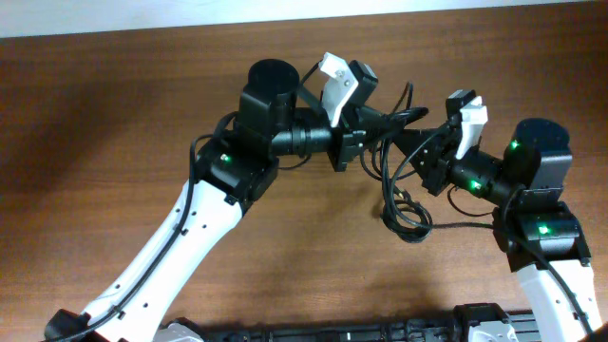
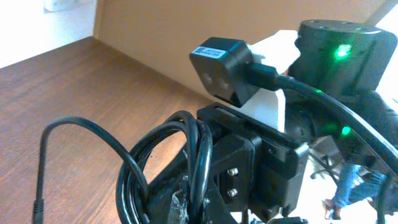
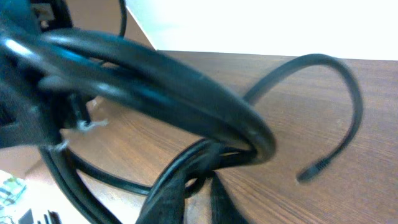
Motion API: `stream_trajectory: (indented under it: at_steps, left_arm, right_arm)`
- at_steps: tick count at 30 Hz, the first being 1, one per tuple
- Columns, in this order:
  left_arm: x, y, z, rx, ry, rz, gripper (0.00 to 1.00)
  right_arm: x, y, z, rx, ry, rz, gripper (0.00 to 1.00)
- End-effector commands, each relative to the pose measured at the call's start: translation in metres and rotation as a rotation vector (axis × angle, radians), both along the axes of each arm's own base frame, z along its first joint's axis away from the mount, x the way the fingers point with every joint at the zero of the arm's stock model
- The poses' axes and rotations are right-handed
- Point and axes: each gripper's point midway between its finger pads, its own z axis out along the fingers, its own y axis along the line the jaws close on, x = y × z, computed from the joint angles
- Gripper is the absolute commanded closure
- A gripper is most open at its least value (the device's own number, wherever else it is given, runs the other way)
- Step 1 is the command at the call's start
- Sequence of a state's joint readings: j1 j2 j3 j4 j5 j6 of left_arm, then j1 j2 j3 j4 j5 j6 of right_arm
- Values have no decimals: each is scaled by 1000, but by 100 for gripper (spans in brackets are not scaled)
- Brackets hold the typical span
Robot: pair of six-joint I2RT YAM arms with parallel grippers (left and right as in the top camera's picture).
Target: Untangle cables
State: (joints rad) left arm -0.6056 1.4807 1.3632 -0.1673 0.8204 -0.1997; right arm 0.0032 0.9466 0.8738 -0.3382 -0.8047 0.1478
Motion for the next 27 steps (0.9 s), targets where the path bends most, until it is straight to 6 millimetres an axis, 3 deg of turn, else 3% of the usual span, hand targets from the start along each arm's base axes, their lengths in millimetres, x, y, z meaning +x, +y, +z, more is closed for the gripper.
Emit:
stream_trajectory:
  at_steps: [1, 7, 13, 18, 22, 25, 26, 27]
  left_arm:
    - [3, 2, 16, -15, -40, 63, 100]
    - [28, 10, 12, 17, -61, 216, 100]
    - [33, 12, 12, 23, -63, 243, 100]
    - [62, 28, 8, 34, -11, 449, 100]
    - [78, 43, -3, 46, 87, 600, 100]
    - [77, 44, -6, 55, 105, 605, 100]
    - [73, 41, -7, 61, 96, 571, 100]
    - [67, 36, -6, 63, 85, 526, 100]
  right_arm:
    - [-4, 4, 6, 7, -18, 33, 96]
    - [-18, 15, 8, 47, 1, 124, 96]
    - [-26, 22, 11, 73, -1, 186, 96]
    - [-41, 30, 13, 115, 28, 271, 96]
    - [-48, 30, 2, 92, 55, 292, 96]
    - [-41, 25, -5, 59, 63, 235, 96]
    - [-33, 19, -9, 31, 68, 183, 95]
    - [-31, 17, -11, 21, 68, 165, 77]
